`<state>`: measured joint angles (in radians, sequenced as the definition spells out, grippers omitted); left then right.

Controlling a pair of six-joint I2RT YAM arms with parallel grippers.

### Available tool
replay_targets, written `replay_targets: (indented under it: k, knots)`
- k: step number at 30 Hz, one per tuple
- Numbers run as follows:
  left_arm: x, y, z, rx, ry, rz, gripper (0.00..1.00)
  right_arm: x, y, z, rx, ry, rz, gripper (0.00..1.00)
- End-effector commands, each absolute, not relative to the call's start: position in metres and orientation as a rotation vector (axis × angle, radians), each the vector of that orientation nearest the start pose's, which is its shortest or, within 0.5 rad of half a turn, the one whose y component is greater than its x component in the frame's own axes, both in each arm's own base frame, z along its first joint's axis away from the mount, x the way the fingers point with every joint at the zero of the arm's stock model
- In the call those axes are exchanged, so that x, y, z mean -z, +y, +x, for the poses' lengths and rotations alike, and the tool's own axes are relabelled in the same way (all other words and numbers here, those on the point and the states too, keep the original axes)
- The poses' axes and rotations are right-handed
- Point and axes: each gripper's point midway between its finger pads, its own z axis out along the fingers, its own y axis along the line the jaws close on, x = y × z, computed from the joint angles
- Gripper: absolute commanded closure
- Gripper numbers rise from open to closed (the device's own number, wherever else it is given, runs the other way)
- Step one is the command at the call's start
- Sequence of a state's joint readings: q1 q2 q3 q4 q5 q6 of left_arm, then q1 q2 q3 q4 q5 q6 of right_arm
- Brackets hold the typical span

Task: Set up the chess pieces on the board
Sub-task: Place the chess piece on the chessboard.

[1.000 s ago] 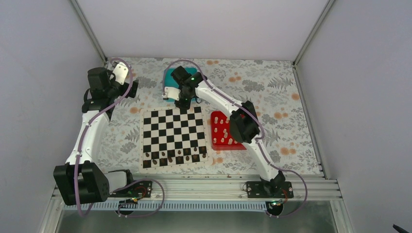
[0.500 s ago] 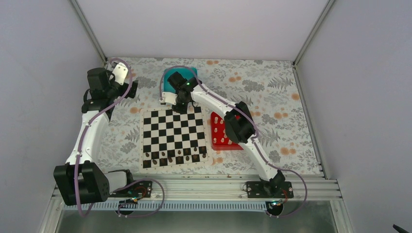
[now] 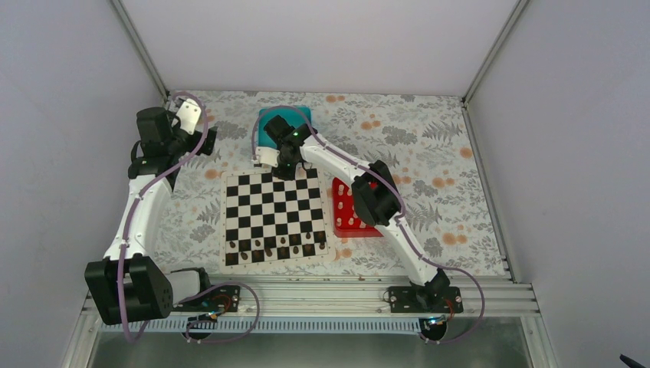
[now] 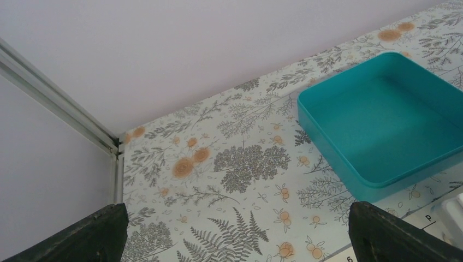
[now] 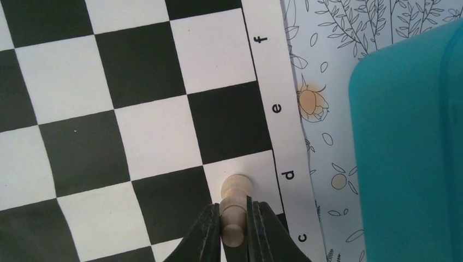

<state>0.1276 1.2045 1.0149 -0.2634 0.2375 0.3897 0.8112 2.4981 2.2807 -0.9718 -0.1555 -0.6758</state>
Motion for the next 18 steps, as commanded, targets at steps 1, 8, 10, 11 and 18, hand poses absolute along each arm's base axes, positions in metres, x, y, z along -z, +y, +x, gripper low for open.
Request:
replay_targets:
  k: [1,8,10,11,18]
  knots:
    - [-0.273,0.009,0.395,-0.092,1.939,0.426,0.0,-0.037,0.436,0.376,-0.226,2.021,-1.907,0.93]
    - [-0.271,0.008,0.394,-0.078,1.94,0.437,0.0,-0.038,0.435,0.375,-0.223,2.02,-1.91,0.74]
    - [-0.271,0.007,0.394,-0.074,1.941,0.44,0.0,-0.045,0.436,0.377,-0.227,2.011,-1.896,0.65]
    - [-0.271,0.007,0.394,-0.074,1.941,0.44,0.0,-0.049,0.437,0.377,-0.23,2.005,-1.888,0.6]
    - [-0.272,0.007,0.394,-0.074,1.94,0.44,0.0,-0.104,0.431,0.381,-0.187,1.954,-1.81,0.45]
